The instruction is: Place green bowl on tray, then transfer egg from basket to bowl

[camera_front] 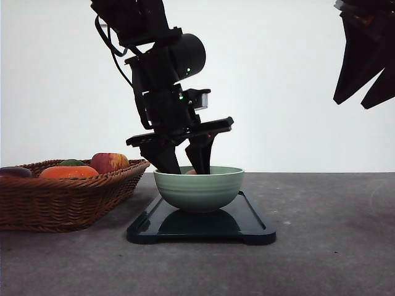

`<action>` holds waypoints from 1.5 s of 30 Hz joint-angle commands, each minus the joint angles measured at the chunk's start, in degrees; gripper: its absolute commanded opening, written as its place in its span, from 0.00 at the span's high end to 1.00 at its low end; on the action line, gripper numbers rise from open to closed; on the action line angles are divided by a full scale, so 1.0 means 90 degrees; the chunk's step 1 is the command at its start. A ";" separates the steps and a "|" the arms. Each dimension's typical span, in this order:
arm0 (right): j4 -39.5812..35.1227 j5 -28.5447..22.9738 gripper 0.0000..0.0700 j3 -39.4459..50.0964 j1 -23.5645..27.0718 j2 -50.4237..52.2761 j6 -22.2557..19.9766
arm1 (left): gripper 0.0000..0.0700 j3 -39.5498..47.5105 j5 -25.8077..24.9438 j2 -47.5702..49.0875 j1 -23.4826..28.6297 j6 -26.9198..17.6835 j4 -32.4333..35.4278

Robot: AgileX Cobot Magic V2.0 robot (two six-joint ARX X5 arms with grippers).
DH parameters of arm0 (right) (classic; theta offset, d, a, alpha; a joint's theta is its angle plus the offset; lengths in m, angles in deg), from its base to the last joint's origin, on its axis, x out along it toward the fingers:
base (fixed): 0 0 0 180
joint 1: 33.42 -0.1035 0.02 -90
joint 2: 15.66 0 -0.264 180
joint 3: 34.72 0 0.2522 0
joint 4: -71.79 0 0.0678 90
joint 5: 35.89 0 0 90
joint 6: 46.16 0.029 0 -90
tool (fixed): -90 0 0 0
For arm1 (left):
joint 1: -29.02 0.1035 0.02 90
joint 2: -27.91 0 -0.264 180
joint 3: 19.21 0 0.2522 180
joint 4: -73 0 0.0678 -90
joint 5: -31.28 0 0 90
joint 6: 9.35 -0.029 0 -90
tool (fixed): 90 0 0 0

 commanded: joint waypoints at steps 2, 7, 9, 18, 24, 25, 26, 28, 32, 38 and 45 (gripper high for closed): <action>-0.0049 -0.0024 0.61 -0.0036 -0.0034 -0.0049 0.0081 | 0.67 -0.0165 -0.0022 -0.0172 -0.0058 -0.0114 0.0037; -0.0032 -0.0024 0.61 -0.0036 -0.0034 -0.0049 0.0081 | 0.49 -0.0167 -0.0028 -0.0170 -0.0058 -0.0120 0.0037; -0.0013 -0.0024 0.61 -0.0036 -0.0034 -0.0049 0.0081 | 0.45 -0.0168 -0.0032 -0.0170 -0.0058 -0.0118 0.0034; 0.0131 -0.0025 0.61 -0.0036 -0.0034 -0.0049 0.0078 | 0.45 -0.0308 -0.0117 0.0233 -0.0058 -0.0105 -0.0205; 0.0134 -0.0027 0.61 -0.0036 -0.0034 -0.0049 0.0078 | 0.45 -0.0323 -0.0117 0.1110 -0.0058 -0.0096 -0.0225; 0.0134 -0.0027 0.61 -0.0036 -0.0034 -0.0049 0.0078 | 0.45 -0.0323 -0.0117 0.1242 -0.0058 -0.0096 -0.0222; 0.0134 -0.0027 0.61 -0.0036 -0.0034 -0.0049 0.0078 | 0.45 -0.0320 -0.0117 0.1372 -0.0058 -0.0097 -0.0251; 0.0135 -0.0027 0.61 -0.0036 -0.0034 -0.0049 0.0077 | 0.45 -0.0277 -0.0117 0.1628 -0.0058 -0.0097 -0.0347; 0.0149 -0.0024 0.61 -0.0036 -0.0034 -0.0049 0.0076 | 0.45 0.0331 -0.0116 0.2317 -0.0057 -0.0086 -0.0317; 0.0153 -0.0024 0.61 -0.0036 -0.0034 -0.0049 0.0076 | 0.45 0.2294 -0.0112 0.3870 -0.0034 0.0111 0.0394; 0.0153 -0.0024 0.61 -0.0036 -0.0034 -0.0049 0.0066 | 0.45 0.4192 0.0055 0.5682 0.0069 0.0369 0.0871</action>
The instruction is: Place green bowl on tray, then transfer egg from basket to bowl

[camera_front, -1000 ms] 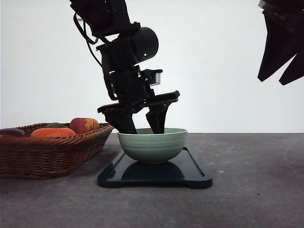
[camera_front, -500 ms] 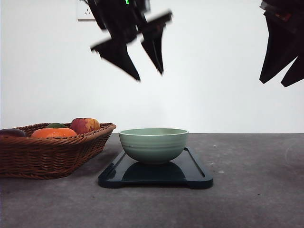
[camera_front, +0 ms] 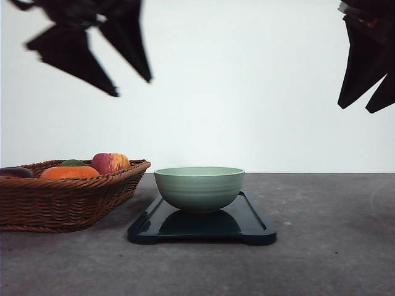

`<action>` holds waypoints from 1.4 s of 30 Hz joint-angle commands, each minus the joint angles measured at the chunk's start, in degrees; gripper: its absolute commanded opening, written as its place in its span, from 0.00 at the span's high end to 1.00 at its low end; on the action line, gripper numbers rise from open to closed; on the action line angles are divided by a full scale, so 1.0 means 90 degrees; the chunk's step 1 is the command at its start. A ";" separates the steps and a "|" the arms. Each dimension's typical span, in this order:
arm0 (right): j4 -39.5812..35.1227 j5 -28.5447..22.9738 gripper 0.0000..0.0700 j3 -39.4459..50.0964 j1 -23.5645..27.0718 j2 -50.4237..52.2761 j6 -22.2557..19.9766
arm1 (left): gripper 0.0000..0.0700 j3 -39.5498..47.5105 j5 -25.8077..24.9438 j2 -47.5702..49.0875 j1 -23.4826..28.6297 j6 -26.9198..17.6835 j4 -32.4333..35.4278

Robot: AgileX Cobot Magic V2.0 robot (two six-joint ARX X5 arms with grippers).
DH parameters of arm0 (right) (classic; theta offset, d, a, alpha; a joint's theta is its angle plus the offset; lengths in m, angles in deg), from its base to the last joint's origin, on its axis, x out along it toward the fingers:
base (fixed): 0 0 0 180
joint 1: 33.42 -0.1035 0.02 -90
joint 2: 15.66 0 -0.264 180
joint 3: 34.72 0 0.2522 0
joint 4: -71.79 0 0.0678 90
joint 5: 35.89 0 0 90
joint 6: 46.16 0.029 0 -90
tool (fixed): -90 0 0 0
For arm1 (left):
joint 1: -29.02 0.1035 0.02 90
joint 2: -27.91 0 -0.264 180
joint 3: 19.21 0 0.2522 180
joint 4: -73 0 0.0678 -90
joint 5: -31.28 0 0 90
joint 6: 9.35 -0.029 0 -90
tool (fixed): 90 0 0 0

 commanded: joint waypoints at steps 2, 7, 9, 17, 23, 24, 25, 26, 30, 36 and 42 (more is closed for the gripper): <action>-0.0036 -0.0024 0.61 -0.0036 -0.0034 -0.0049 0.0057 | 0.45 0.0443 0.0121 0.0469 0.0034 0.0169 0.0038; -0.0036 -0.0024 0.61 -0.0036 -0.0034 -0.0049 0.0032 | 0.45 0.1127 0.0327 0.1308 0.0098 0.0362 0.0066; -0.0036 -0.0024 0.61 -0.0036 -0.0034 -0.0049 0.0032 | 0.45 0.1277 0.0410 0.1531 0.0101 0.0451 0.0026; 0.0129 0.0312 0.73 -0.0036 -0.0040 -0.0049 0.0042 | 0.66 0.1293 0.0410 0.1737 0.0099 0.0458 -0.0345; 0.0026 0.0412 0.96 -0.0044 -0.0041 -0.0044 0.0043 | 0.97 0.1284 0.0393 0.1779 0.0099 0.0479 -0.0254; 0.0024 0.0403 0.96 -0.0044 -0.0041 -0.0046 0.0041 | 0.97 0.1284 0.0393 0.1779 0.0099 0.0479 -0.0249; 0.0024 0.0403 0.96 -0.0044 -0.0041 -0.0046 0.0041 | 0.97 0.1284 0.0393 0.1777 0.0099 0.0479 -0.0257; 0.0024 0.0403 0.96 -0.0044 -0.0041 -0.0046 0.0041 | 0.97 0.1284 0.0393 0.1777 0.0099 0.0479 -0.0259; 0.0024 0.0401 0.96 -0.0044 -0.0041 -0.0046 0.0041 | 0.97 0.1284 0.0393 0.1777 0.0099 0.0479 -0.0256; 0.0024 0.0403 0.96 -0.0044 -0.0041 -0.0046 0.0041 | 0.97 0.1291 0.0452 0.1959 0.0179 -0.0225 -0.0251; 0.0024 0.0403 0.96 -0.0044 -0.0041 -0.0046 0.0041 | 0.97 0.2052 0.0447 0.2828 0.1028 -0.0645 0.0662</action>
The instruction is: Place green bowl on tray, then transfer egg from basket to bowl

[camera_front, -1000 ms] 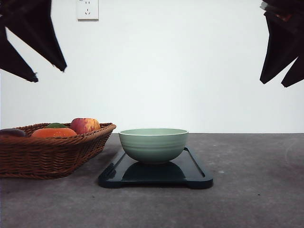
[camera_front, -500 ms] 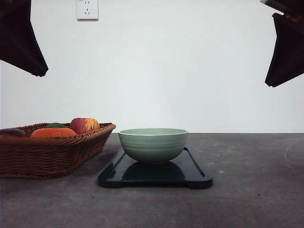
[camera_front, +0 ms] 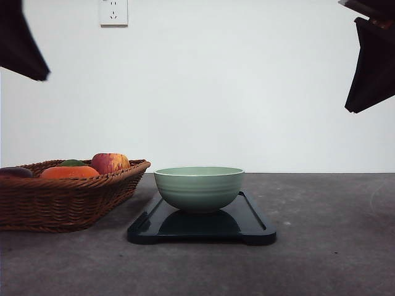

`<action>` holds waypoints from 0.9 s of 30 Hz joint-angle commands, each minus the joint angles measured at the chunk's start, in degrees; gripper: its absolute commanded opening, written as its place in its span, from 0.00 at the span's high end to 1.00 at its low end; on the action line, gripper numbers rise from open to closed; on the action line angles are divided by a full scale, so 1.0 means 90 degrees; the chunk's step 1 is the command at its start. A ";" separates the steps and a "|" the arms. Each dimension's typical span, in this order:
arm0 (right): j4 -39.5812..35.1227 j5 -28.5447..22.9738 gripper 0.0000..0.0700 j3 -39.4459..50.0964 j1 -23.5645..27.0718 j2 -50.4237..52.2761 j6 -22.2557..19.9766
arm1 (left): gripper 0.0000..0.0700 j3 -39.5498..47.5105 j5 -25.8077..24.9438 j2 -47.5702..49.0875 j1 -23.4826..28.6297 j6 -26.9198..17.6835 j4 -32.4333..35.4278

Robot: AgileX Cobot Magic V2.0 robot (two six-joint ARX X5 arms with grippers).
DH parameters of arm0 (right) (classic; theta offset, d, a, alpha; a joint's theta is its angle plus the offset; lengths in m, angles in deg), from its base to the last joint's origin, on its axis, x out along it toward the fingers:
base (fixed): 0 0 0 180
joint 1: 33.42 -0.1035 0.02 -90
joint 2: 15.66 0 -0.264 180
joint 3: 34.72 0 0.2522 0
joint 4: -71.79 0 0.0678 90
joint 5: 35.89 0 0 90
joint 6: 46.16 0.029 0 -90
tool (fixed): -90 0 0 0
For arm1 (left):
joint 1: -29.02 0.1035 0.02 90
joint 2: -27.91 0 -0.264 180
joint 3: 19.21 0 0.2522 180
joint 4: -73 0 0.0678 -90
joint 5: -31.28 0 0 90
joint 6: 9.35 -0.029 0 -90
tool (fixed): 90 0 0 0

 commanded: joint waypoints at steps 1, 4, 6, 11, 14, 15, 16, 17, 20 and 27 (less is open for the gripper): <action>-0.0068 -0.0003 0.96 -0.0045 -0.0037 -0.0046 0.0044 | 0.97 0.0301 0.0038 0.0296 0.0279 -0.0280 0.0303; -0.0068 -0.0002 0.96 -0.0044 -0.0039 -0.0046 0.0044 | 0.97 0.0899 0.0043 0.1028 0.0876 -0.0335 0.0689; -0.0068 -0.0002 0.96 -0.0044 -0.0039 -0.0046 0.0044 | 0.97 0.1289 0.0043 0.1538 0.1237 -0.0415 0.0889; -0.0068 -0.0002 0.96 -0.0044 -0.0037 -0.0046 0.0044 | 0.97 0.2260 0.0046 0.2841 0.1884 -0.0539 0.1213; -0.0068 -0.0002 0.96 -0.0044 -0.0039 -0.0046 0.0044 | 0.97 0.2799 0.0104 0.3518 0.2176 -0.0534 0.1224; -0.0068 -0.0002 0.96 -0.0044 -0.0039 -0.0046 0.0044 | 0.97 0.2968 0.0135 0.3716 0.2260 -0.0534 0.1226; -0.0068 -0.0002 0.96 -0.0044 -0.0037 -0.0046 0.0044 | 0.97 0.3136 0.0145 0.3910 0.2344 -0.0533 0.1227; -0.0068 -0.0002 0.96 -0.0044 -0.0036 -0.0046 0.0044 | 0.97 0.3290 0.0152 0.4086 0.2418 -0.0532 0.1239; -0.0068 -0.0003 0.96 -0.0044 -0.0039 -0.0046 0.0044 | 0.97 0.3700 0.0157 0.4504 0.2576 -0.0531 0.1401; -0.0072 -0.0004 0.96 -0.0046 -0.0036 -0.0046 0.0044 | 0.97 0.4104 0.0157 0.4673 0.2623 -0.0492 0.1836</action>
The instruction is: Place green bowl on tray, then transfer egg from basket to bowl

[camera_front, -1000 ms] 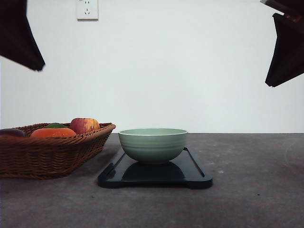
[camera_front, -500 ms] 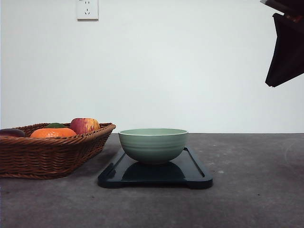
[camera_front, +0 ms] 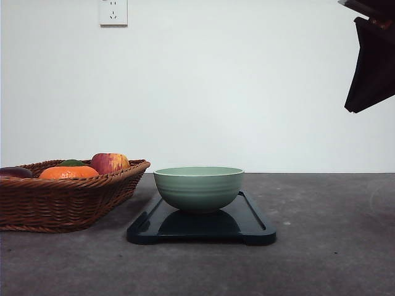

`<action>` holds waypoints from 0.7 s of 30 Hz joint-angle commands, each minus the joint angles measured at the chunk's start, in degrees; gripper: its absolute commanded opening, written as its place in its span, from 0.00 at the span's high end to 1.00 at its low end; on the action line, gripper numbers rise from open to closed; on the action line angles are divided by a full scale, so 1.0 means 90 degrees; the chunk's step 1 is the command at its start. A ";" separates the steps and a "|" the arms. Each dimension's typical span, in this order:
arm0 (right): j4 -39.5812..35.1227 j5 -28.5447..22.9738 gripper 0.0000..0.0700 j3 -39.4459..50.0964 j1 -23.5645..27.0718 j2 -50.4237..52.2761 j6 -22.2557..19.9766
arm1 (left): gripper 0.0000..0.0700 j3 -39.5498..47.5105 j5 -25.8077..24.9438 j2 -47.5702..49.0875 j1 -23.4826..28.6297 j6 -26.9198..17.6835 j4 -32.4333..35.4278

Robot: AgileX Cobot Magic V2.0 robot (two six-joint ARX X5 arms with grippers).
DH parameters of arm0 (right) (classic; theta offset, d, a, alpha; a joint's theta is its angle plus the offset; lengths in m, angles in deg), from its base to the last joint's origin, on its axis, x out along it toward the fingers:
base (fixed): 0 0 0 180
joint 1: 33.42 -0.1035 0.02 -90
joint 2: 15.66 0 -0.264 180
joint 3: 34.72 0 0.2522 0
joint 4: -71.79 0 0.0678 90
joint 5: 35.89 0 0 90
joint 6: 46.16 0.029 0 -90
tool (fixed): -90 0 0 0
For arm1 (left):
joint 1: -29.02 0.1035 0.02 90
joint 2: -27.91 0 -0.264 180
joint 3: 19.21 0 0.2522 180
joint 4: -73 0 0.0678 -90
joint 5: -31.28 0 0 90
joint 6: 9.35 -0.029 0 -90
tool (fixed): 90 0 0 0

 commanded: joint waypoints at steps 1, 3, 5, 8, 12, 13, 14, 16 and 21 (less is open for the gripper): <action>-0.0073 -0.0001 0.96 -0.0046 -0.0039 -0.0046 0.0044 | 0.97 0.0124 0.0016 0.0007 0.0005 0.0000 0.0073; -0.0075 0.0001 0.96 -0.0046 -0.0040 -0.0046 0.0044 | 0.97 0.0124 0.0016 0.0007 0.0005 0.0000 0.0072; -0.0076 -0.0001 0.96 -0.0046 -0.0039 -0.0046 0.0044 | 0.97 0.0124 0.0017 0.0007 0.0005 0.0000 0.0071; -0.0078 -0.0001 0.96 -0.0046 -0.0040 -0.0046 0.0044 | 0.97 0.0124 0.0016 0.0007 0.0005 0.0000 0.0071; -0.0079 -0.0001 0.96 -0.0046 -0.0040 -0.0046 0.0044 | 0.97 0.0124 0.0016 0.0007 0.0005 0.0000 0.0071; -0.0079 -0.0001 0.96 -0.0046 -0.0039 -0.0046 0.0044 | 0.97 0.0124 0.0016 0.0007 0.0005 0.0000 0.0071; -0.0080 -0.0001 0.96 -0.0046 -0.0039 -0.0046 0.0044 | 0.97 0.0124 0.0016 0.0007 0.0005 0.0000 0.0071; -0.0088 -0.0018 0.97 -0.0046 -0.0040 -0.0046 0.0033 | 0.97 0.0124 0.0016 0.0007 0.0005 0.0000 0.0071; -0.0196 -0.0404 0.97 -0.0033 -0.0028 -0.0030 -0.0532 | 0.97 0.0124 0.0016 0.0007 0.0005 0.0000 0.0071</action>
